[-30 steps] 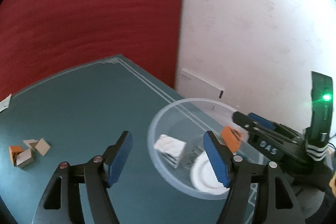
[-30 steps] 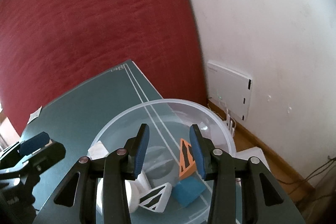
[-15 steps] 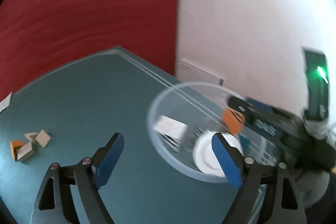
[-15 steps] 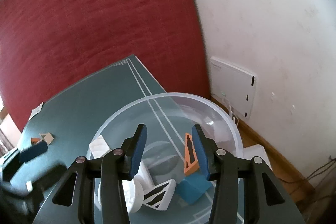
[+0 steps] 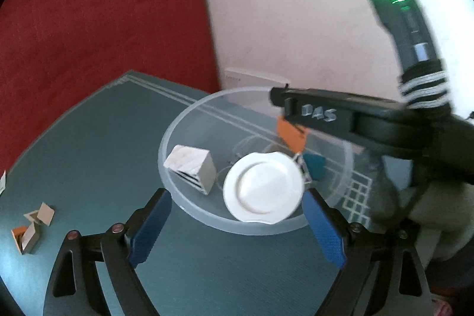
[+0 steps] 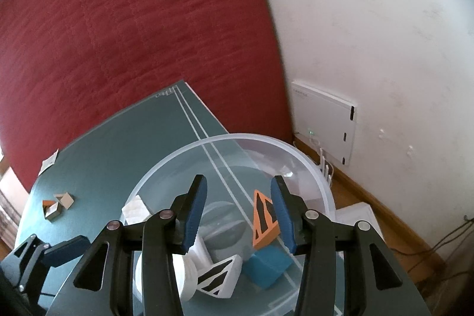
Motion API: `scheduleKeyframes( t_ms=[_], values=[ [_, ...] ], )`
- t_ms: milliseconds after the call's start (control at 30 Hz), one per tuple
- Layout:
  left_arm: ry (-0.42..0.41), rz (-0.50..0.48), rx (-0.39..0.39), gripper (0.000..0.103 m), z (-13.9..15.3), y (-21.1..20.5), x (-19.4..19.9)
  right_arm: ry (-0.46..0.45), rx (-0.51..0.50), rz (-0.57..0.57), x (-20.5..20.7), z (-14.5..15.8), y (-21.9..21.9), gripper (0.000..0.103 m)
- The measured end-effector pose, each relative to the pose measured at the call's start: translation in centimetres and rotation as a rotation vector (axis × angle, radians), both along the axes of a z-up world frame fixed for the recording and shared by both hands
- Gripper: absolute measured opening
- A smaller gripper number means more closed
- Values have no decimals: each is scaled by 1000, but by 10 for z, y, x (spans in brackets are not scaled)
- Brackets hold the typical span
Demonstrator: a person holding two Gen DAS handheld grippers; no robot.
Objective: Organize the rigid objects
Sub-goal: 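Lower the white bowl and saucer into the clear bowl and open the left tool, then move both tools back toward the remaining blocks on the table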
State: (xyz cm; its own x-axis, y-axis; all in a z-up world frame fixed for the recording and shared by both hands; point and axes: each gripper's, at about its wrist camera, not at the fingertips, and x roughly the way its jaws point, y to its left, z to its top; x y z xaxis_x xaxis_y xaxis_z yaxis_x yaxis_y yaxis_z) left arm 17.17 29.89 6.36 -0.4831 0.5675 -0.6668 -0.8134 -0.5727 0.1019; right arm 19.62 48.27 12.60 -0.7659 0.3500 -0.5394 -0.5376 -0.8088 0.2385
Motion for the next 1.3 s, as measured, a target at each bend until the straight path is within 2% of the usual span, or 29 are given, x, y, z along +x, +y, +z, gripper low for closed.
scheduleKeyframes(
  t_ms=[133, 267, 367, 467, 567, 900, 1300],
  values=[
    [-20, 51, -15, 95, -8, 2, -10, -14, 3, 0, -2, -1, -1, 47],
    [55, 132, -92, 95, -25, 11, -20, -2, 3, 5, 3, 4, -2, 47],
    [21, 154, -71, 94, -27, 9, -28, 5, 6, 1, 6, 7, 0, 47],
    [46, 180, -78, 94, -28, 9, -30, 2, 2, 3, 5, 5, 1, 47],
    [33, 197, -66, 94, -31, 11, -36, 9, 2, -2, 6, 6, 0, 47],
    [12, 236, 41, 94, -20, 7, -58, 6, 8, 22, 6, 2, -8, 47],
    [18, 400, 70, 94, -18, -30, -94, -14, 79, 90, 2, 2, -38, 47]
  ],
)
